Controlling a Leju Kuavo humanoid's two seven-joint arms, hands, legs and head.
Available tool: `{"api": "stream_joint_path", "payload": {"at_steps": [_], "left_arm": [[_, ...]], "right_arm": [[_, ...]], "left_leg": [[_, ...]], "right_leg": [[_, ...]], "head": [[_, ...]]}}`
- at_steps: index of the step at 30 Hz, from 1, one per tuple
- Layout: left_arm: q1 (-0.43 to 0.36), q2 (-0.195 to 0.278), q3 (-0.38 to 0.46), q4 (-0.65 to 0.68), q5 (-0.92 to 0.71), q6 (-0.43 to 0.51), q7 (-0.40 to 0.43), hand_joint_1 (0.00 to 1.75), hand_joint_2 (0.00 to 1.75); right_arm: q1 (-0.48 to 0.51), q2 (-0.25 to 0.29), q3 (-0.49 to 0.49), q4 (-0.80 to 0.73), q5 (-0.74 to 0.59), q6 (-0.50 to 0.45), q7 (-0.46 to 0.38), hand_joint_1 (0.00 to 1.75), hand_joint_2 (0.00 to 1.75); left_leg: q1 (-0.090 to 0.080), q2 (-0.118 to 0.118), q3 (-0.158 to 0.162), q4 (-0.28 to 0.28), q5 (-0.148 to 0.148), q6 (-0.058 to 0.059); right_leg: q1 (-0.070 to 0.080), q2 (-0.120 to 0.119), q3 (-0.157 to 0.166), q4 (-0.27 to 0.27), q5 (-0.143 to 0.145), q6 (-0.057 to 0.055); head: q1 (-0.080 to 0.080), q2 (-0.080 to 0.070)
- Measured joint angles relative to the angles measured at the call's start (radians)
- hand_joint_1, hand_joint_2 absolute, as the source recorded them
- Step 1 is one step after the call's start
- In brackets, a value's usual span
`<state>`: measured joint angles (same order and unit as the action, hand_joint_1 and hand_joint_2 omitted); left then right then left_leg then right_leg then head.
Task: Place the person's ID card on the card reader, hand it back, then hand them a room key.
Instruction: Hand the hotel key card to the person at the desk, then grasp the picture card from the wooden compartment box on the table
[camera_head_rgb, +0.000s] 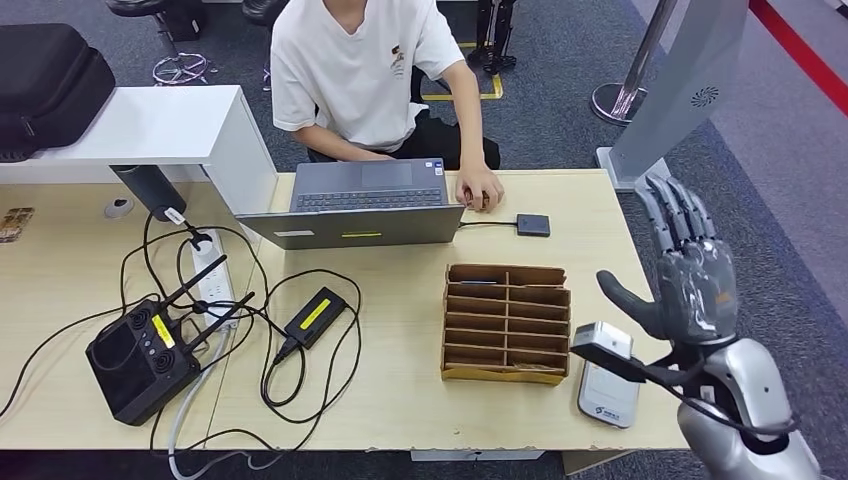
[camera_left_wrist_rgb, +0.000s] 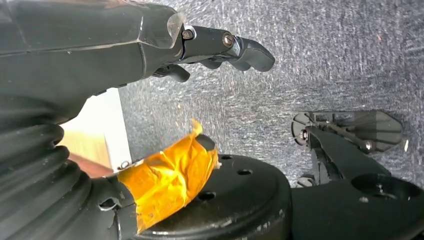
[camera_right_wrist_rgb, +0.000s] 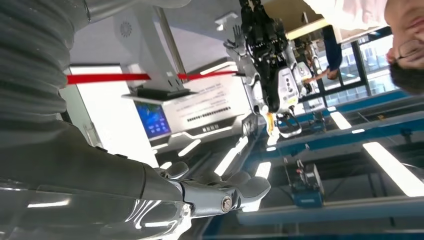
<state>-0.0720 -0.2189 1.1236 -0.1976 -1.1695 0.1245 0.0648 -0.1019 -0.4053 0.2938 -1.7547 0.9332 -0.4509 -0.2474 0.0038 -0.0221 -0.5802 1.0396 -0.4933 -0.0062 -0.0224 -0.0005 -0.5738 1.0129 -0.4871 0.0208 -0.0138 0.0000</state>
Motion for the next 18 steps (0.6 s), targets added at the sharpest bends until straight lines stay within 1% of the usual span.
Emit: {"api": "stream_joint_path", "payload": {"at_steps": [3, 6, 8, 10, 14, 18], "left_arm": [[-0.001, -0.002, 0.013, 0.000, 0.009, 0.008, -0.003, 0.00, 1.75], [-0.002, -0.006, 0.024, 0.000, 0.016, 0.013, -0.006, 0.00, 1.75], [-0.002, -0.008, 0.033, 0.000, 0.021, 0.018, -0.007, 0.00, 1.75], [-0.002, -0.009, 0.039, 0.000, 0.022, 0.023, -0.007, 0.00, 1.75], [-0.003, -0.012, 0.047, 0.000, 0.022, 0.029, -0.007, 0.00, 1.75], [-0.005, -0.014, 0.053, 0.000, 0.021, 0.029, -0.007, 0.00, 1.75]], "right_arm": [[0.147, -0.005, -0.046, -0.106, 0.045, -0.044, -0.020, 0.00, 1.75], [0.274, -0.004, -0.068, -0.188, 0.092, -0.098, -0.021, 0.00, 1.75], [0.351, -0.003, -0.070, -0.234, 0.133, -0.143, -0.007, 0.00, 1.75], [0.415, -0.001, -0.066, -0.268, 0.179, -0.182, 0.025, 0.00, 1.75], [0.499, 0.000, -0.034, -0.296, 0.244, -0.230, 0.096, 0.00, 1.75], [0.533, 0.004, 0.018, -0.293, 0.251, -0.238, 0.144, 0.00, 1.75]], "left_leg": [[0.000, 0.000, 0.000, 0.000, 0.000, 0.000], [0.000, 0.001, 0.000, -0.001, -0.001, 0.000], [0.000, 0.001, 0.000, -0.001, -0.001, 0.000], [0.000, 0.001, 0.000, -0.001, -0.001, -0.001], [0.000, 0.003, 0.001, -0.001, -0.001, -0.001], [0.000, 0.005, 0.001, -0.001, -0.001, -0.001]], "right_leg": [[0.000, 0.001, 0.000, 0.000, 0.000, 0.000], [0.000, 0.001, 0.000, 0.000, -0.001, -0.001], [0.000, 0.001, 0.000, 0.000, -0.001, -0.001], [0.000, 0.001, 0.000, 0.000, -0.001, -0.001], [0.000, 0.002, 0.000, 0.000, -0.001, -0.001], [0.000, 0.003, 0.000, 0.000, -0.001, -0.001]], "head": [[0.000, 0.000], [0.000, 0.000], [0.000, 0.000], [0.000, 0.000], [0.000, 0.000], [0.000, 0.000]]}}
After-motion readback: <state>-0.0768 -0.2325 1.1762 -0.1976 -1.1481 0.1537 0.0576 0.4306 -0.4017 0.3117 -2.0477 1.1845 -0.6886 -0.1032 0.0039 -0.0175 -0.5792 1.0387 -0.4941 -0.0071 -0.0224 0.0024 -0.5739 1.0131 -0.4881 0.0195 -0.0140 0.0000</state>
